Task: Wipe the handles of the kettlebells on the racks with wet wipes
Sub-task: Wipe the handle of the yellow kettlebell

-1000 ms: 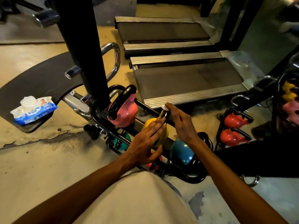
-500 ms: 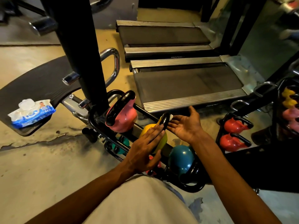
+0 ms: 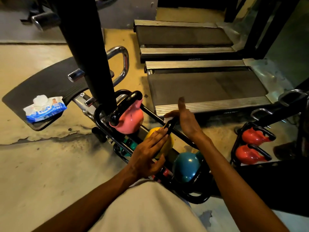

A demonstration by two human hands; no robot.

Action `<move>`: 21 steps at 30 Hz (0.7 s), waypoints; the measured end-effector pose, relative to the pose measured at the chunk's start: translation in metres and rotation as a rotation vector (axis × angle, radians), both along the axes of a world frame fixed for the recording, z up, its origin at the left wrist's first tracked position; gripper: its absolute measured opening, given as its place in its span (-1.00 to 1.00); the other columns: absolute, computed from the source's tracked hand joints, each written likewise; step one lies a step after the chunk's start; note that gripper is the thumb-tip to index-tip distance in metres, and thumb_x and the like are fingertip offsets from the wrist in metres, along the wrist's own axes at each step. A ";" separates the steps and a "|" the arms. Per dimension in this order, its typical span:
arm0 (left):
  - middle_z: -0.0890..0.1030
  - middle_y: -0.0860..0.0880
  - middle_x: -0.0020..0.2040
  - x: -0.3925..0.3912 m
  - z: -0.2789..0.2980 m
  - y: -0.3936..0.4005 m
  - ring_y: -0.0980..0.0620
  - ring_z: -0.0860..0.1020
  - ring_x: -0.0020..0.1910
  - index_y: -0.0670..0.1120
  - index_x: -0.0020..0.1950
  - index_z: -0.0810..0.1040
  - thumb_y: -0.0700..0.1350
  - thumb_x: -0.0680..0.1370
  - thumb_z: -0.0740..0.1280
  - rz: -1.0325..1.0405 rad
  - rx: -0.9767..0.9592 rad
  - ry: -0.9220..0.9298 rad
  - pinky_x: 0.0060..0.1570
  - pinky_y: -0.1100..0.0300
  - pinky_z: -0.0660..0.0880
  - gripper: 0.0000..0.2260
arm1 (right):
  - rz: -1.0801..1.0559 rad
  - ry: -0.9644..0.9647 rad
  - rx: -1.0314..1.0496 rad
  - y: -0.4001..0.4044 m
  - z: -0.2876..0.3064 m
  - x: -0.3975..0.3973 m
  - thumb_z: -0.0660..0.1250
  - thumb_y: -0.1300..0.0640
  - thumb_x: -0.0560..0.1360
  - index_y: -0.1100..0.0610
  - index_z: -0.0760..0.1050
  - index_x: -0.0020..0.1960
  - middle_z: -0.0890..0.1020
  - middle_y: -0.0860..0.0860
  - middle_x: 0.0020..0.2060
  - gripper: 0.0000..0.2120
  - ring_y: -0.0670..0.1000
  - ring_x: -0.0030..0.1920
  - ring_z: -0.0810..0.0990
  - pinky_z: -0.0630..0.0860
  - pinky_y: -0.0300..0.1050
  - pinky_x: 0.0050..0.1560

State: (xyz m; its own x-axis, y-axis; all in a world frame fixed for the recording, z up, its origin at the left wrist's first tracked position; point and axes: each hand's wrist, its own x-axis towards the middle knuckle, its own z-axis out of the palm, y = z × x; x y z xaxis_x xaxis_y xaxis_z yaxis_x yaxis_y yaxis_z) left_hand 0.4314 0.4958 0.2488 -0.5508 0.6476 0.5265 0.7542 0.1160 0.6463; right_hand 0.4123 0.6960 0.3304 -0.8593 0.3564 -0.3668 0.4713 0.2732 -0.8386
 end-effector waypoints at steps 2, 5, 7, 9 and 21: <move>0.39 -0.24 0.56 0.002 -0.001 0.000 -0.17 0.34 0.59 -0.33 0.48 0.47 -0.32 0.50 0.46 0.011 0.000 -0.007 0.48 -0.20 0.41 -0.46 | 0.102 -0.008 0.134 0.003 -0.002 -0.008 -0.30 -0.52 0.55 -0.02 0.76 -0.11 0.75 -0.06 -0.13 -0.05 -0.06 0.01 0.65 0.42 -0.07 0.13; 0.40 -0.23 0.57 0.004 -0.001 0.002 -0.15 0.34 0.59 -0.31 0.48 0.48 -0.31 0.51 0.44 0.036 -0.006 -0.015 0.48 -0.19 0.42 -0.48 | 0.196 -0.083 0.176 0.007 -0.004 -0.015 -0.30 -0.39 0.63 0.11 0.75 -0.06 0.72 0.02 -0.10 -0.06 -0.08 -0.05 0.62 0.35 -0.21 -0.04; 0.41 -0.23 0.56 0.005 -0.001 0.004 -0.16 0.35 0.59 -0.32 0.47 0.49 -0.32 0.50 0.44 0.053 -0.001 -0.026 0.48 -0.19 0.41 -0.49 | 0.234 -0.071 0.157 0.009 -0.002 -0.018 -0.31 -0.36 0.63 0.18 0.74 -0.06 0.72 0.08 -0.09 -0.04 -0.04 -0.04 0.63 0.33 -0.25 -0.04; 0.42 -0.23 0.55 0.005 -0.002 0.004 -0.16 0.37 0.58 -0.32 0.46 0.50 -0.33 0.51 0.43 0.061 0.011 -0.033 0.48 -0.19 0.41 -0.50 | 0.235 -0.071 0.166 0.013 -0.002 -0.022 -0.34 -0.32 0.66 0.20 0.75 -0.06 0.71 0.08 -0.10 -0.03 -0.02 -0.04 0.62 0.41 -0.16 0.06; 0.43 -0.23 0.54 0.010 -0.005 0.008 -0.16 0.38 0.57 -0.33 0.44 0.52 -0.38 0.47 0.42 0.098 0.035 -0.030 0.47 -0.19 0.43 -0.49 | 0.262 0.050 0.178 0.007 -0.016 -0.007 -0.34 -0.51 0.55 0.05 0.74 -0.18 0.74 -0.03 -0.20 -0.01 -0.03 -0.06 0.70 0.51 -0.01 0.14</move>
